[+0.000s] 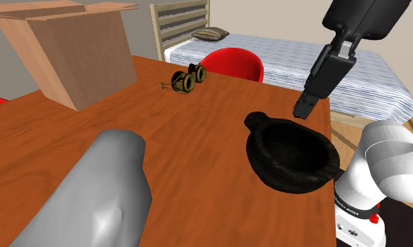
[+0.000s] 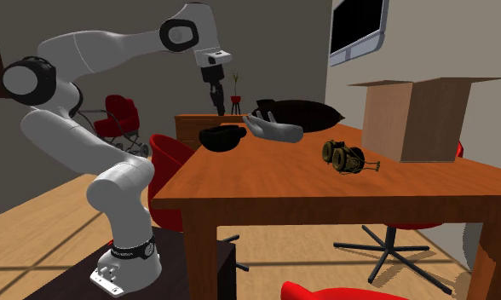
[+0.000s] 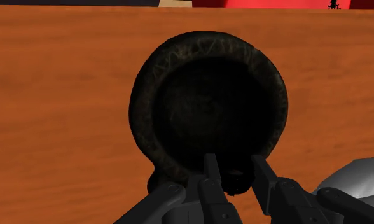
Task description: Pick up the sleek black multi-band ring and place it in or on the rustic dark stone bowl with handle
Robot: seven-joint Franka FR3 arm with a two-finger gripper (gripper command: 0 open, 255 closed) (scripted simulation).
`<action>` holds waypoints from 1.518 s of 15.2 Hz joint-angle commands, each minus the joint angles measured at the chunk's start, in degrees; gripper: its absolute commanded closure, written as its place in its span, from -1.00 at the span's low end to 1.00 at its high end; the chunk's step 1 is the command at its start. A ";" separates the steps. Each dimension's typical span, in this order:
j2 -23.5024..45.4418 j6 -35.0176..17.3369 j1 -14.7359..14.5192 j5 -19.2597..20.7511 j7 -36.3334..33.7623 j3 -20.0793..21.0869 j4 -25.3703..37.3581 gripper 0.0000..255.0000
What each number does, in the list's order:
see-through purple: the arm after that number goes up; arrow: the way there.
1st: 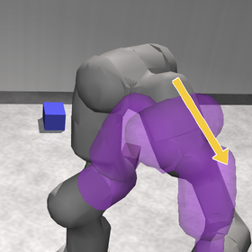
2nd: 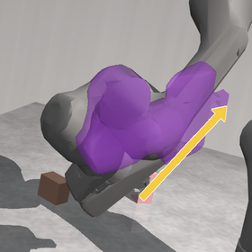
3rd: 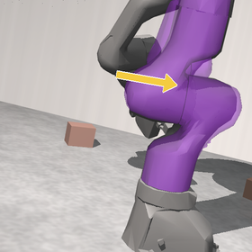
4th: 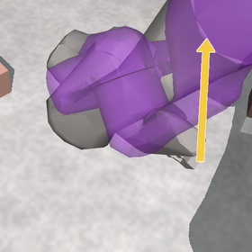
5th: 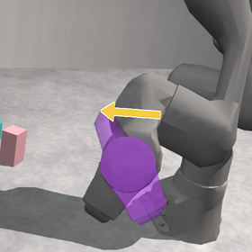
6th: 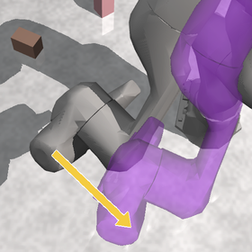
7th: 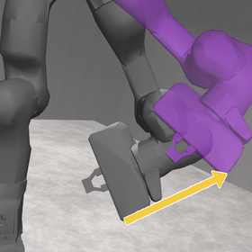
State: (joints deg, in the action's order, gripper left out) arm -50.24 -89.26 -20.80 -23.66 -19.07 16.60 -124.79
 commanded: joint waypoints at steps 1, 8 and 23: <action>-0.82 -1.32 -0.13 -0.29 0.39 0.22 -2.16 1.00; -2.83 -4.62 -0.54 -1.17 1.26 0.95 -7.55 1.00; -2.11 -1.17 -0.32 -0.16 0.93 -0.42 -3.53 -1.00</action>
State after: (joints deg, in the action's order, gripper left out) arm -52.64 -92.00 -21.20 -24.24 -17.96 16.75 -130.09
